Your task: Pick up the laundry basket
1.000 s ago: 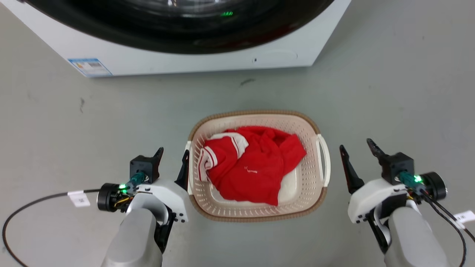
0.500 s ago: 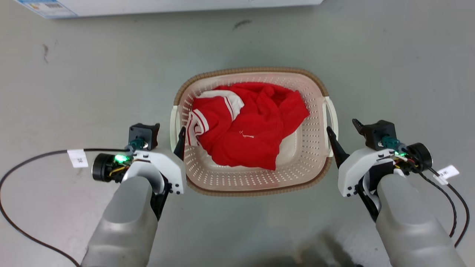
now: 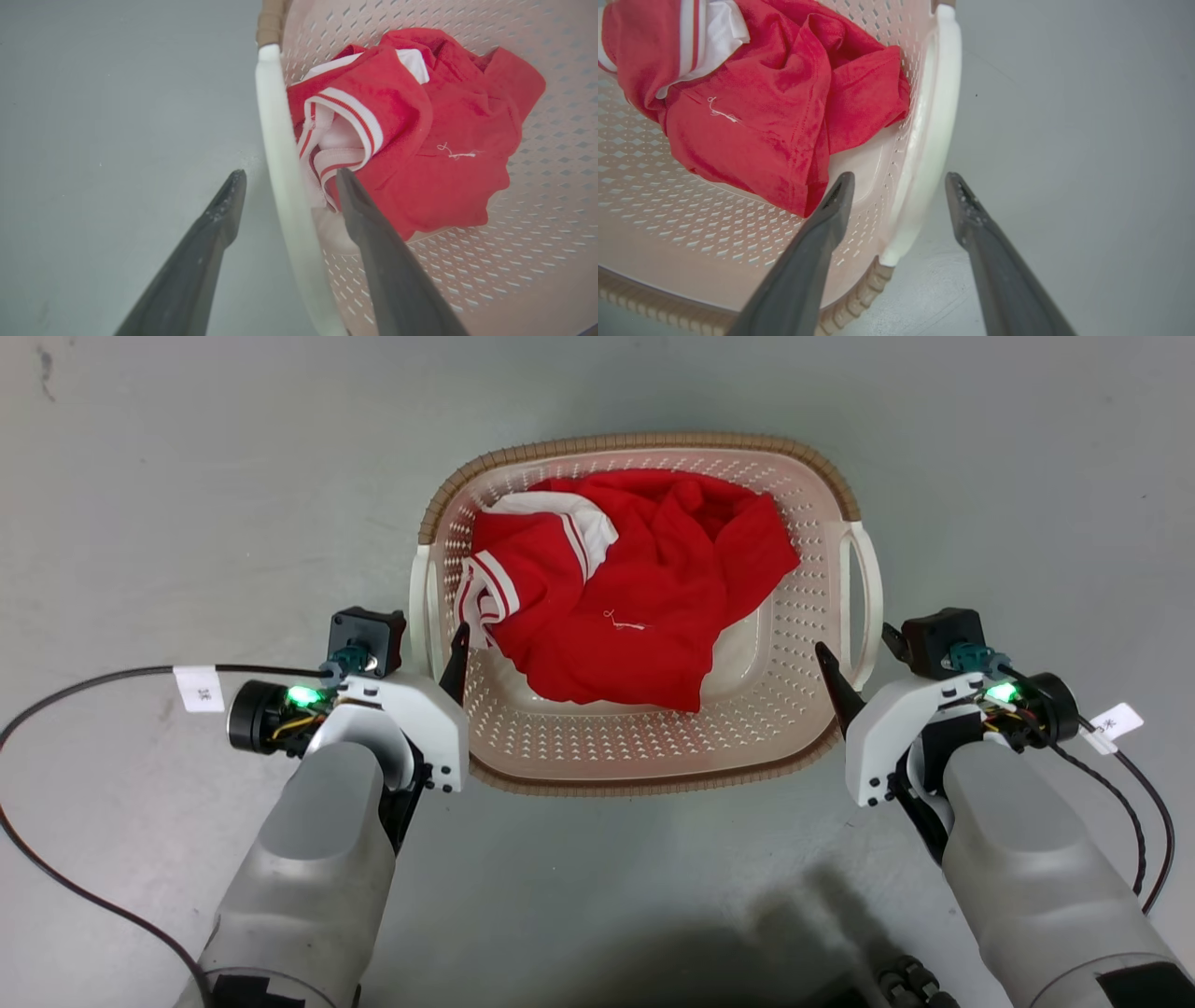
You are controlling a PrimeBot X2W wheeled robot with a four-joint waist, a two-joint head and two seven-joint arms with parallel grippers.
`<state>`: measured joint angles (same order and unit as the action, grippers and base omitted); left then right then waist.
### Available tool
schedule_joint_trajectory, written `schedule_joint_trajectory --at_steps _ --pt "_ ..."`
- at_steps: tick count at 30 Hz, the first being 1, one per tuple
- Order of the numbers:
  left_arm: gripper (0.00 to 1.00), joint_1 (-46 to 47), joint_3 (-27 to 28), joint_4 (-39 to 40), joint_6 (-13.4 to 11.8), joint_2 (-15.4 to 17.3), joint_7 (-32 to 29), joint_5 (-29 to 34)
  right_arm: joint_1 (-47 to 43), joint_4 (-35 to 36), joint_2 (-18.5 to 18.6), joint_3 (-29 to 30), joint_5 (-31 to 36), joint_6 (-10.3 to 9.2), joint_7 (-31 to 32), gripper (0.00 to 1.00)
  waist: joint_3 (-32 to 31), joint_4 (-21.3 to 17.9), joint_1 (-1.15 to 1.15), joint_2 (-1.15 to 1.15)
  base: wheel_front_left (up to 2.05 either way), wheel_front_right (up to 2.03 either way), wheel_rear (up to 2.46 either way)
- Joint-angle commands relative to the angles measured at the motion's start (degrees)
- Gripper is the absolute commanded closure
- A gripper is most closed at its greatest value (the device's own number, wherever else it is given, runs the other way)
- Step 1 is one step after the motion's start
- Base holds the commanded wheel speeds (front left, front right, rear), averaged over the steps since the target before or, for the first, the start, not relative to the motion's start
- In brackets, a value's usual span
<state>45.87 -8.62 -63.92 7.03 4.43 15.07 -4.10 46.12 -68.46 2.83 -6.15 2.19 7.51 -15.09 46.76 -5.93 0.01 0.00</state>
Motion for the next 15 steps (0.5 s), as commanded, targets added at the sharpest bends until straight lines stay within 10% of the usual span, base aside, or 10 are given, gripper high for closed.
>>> schedule_joint_trajectory --at_steps 1,8,9,10,12,15 --pt "0.0 1.1 -0.1 -0.2 -0.1 -0.1 0.2 0.3 1.4 -0.5 0.1 -0.1 -0.3 -0.04 -0.1 0.0 0.9 0.1 -0.01 0.0 0.0 0.0 0.0" --pt "0.0 2.9 -1.1 -2.0 -0.6 -0.2 0.2 0.4 3.6 -2.8 0.1 -1.4 -1.4 -0.04 -0.1 0.05 2.3 0.3 -0.01 0.0 0.0 0.0 0.0" --pt "0.54 3.1 -1.2 -2.4 -0.6 -0.3 0.2 0.3 4.0 -2.8 0.1 -1.5 -1.5 -0.04 -0.1 0.81 2.5 0.3 -0.01 0.0 0.0 0.0 0.0" --pt "0.54 3.1 -1.2 -2.4 -0.6 -0.3 0.2 0.3 4.0 -2.8 0.1 -1.5 -1.5 -0.04 -0.1 0.81 2.5 0.3 -0.01 0.0 0.0 0.0 0.0" --pt "1.0 3.4 -1.6 -3.4 -0.5 -0.3 0.2 0.3 4.1 -3.4 0.1 -2.4 -1.9 -0.04 -0.1 1.0 2.6 0.3 -0.01 0.0 0.0 0.0 0.0" --pt "1.0 4.2 -2.1 -4.7 -0.3 -0.4 0.1 0.2 4.7 -3.8 0.0 -3.7 -2.8 -0.03 -0.1 1.0 2.7 0.3 -0.01 0.0 0.0 0.0 0.0"
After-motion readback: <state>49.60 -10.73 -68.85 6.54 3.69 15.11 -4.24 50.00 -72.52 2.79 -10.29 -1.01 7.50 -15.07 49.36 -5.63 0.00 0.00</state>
